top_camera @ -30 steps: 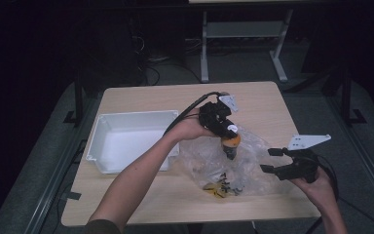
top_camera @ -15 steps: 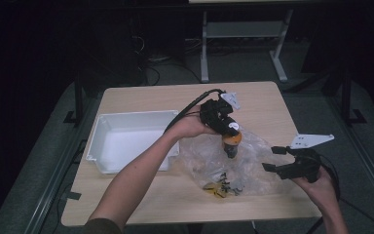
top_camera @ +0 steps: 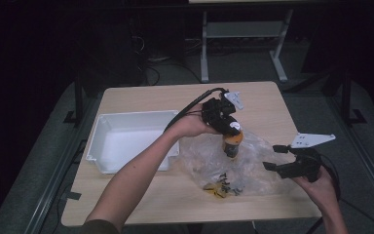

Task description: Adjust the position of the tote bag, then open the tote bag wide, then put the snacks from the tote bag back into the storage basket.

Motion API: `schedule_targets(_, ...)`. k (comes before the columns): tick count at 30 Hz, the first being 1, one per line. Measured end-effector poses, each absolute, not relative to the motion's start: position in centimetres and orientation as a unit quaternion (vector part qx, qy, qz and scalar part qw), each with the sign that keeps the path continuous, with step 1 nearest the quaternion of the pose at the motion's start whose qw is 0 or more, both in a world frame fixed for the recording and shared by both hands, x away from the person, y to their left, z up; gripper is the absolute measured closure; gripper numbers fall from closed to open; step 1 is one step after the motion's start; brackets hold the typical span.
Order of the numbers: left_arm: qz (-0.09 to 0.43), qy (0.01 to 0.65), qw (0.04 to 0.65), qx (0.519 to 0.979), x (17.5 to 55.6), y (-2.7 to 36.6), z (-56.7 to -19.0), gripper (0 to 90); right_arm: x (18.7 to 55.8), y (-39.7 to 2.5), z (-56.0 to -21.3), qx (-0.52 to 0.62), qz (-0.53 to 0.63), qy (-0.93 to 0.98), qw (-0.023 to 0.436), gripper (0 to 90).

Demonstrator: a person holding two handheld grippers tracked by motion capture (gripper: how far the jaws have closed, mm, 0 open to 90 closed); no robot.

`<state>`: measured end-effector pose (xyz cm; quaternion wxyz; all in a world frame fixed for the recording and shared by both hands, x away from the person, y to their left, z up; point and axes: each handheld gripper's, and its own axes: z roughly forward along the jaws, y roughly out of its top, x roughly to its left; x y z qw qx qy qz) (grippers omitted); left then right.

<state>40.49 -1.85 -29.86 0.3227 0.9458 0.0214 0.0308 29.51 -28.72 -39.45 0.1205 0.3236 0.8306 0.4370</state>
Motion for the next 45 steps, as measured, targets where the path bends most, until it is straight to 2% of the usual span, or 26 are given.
schedule_targets(37,0.055,0.010,0.330,0.942,39.2,-0.5,-24.7,59.1,29.2,-28.8,-39.4,0.328,0.440,0.827,0.123,23.2)
schedule_targets(45,0.047,0.008,0.338,0.940,39.0,-0.4,-23.3,59.1,29.3,-28.8,-39.4,0.329,0.438,0.827,0.124,23.1)
